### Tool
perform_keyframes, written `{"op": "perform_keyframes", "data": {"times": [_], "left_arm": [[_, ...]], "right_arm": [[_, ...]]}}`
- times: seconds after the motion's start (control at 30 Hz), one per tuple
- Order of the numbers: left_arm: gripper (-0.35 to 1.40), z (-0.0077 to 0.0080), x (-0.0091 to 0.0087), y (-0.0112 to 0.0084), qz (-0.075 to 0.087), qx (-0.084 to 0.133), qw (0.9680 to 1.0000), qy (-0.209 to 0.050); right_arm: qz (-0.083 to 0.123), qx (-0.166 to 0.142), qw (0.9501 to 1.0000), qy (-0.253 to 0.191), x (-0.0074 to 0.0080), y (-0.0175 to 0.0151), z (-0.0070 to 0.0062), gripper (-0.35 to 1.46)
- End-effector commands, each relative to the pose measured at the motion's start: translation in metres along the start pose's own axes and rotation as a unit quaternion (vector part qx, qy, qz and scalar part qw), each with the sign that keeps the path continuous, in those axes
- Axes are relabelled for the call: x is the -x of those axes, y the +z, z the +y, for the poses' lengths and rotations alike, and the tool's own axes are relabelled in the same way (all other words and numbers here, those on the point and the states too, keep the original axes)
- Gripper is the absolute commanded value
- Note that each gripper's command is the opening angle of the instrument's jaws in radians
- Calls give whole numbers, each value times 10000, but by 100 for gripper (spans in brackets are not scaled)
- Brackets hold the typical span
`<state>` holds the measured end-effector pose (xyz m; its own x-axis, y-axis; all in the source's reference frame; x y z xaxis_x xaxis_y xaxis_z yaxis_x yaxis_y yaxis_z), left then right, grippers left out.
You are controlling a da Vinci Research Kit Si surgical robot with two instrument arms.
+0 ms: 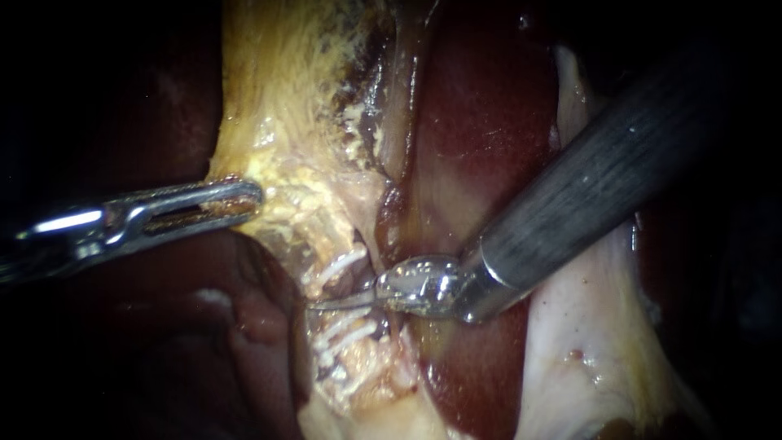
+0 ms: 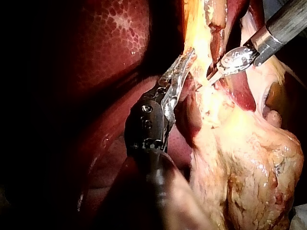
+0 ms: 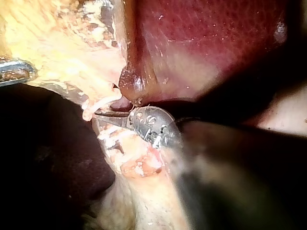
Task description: Go back from the cut left tube
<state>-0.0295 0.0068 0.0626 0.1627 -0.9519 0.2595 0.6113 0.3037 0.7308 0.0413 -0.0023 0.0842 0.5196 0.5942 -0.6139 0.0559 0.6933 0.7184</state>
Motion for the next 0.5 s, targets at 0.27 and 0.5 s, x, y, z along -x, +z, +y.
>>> {"op": "perform_keyframes", "data": {"times": [0.27,0.5], "left_arm": [[-35,0,0,0,0,-6,10000,1],[-35,1,0,0,1,-7,10000,2]], "right_arm": [[45,-13,10000,-2,-1,-1,-1,-5],[65,58,10000,3,-2,-2,-1,49]]}}
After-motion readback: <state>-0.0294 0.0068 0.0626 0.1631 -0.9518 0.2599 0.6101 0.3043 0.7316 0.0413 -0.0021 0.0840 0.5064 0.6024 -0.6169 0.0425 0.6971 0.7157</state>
